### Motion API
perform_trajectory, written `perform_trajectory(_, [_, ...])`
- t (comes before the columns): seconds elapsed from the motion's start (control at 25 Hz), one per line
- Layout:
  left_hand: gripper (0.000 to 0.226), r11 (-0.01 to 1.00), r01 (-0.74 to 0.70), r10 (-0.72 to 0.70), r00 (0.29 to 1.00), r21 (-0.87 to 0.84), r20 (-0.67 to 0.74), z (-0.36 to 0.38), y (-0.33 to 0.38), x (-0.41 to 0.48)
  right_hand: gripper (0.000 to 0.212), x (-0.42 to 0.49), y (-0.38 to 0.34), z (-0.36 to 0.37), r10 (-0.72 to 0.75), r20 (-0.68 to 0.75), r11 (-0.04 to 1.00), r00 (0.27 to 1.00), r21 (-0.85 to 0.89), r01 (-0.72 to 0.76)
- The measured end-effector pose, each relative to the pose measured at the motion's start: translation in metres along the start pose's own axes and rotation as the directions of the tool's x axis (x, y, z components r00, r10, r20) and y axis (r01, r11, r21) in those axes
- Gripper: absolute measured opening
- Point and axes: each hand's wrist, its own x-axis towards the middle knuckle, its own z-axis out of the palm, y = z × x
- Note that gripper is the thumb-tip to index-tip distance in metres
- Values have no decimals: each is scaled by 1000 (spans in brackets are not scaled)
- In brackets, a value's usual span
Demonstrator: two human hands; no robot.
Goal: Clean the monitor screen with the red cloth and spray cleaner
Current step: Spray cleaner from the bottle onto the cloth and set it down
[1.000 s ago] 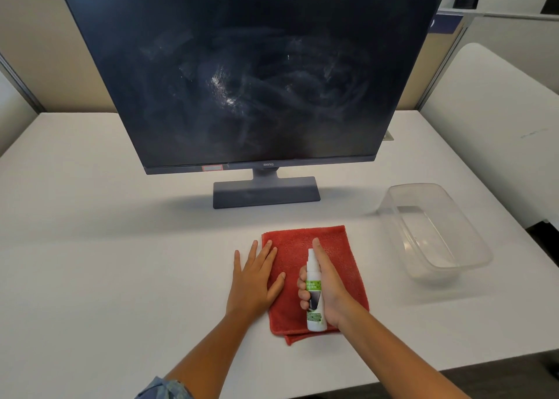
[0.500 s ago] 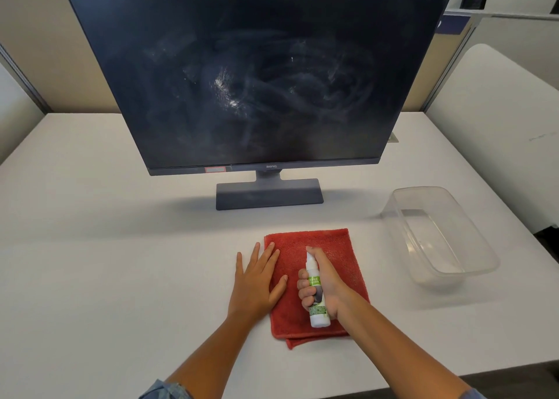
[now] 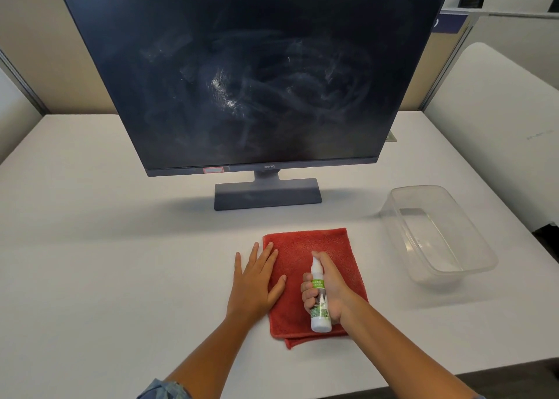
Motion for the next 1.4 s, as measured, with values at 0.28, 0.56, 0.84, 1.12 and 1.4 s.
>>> perform_trajectory(0.28, [63,1000,-5,5,1000,0,4,0,0,-1,49,-12,28,-25,72,31,996,997,-60,-70])
perform_trajectory(0.56, [62,1000,-2,2,1000,5,15,-2,1,-2,45,-15,35,-27,43,49,997,998,-69,-39])
perform_trajectory(0.84, [61,1000,0,0,1000,0,19,-2,1,-4,46,-19,41,-25,32,43,997,999,-75,-29])
perform_trajectory(1.12, [64,1000,7,-7,1000,6,15,-2,1,-3,51,-23,38,-18,33,62,996,997,-81,-28])
perform_trajectory(1.4, [62,1000,-1,1,1000,3,5,-2,1,-3,45,-23,38,-13,-39,24,995,999,-94,41])
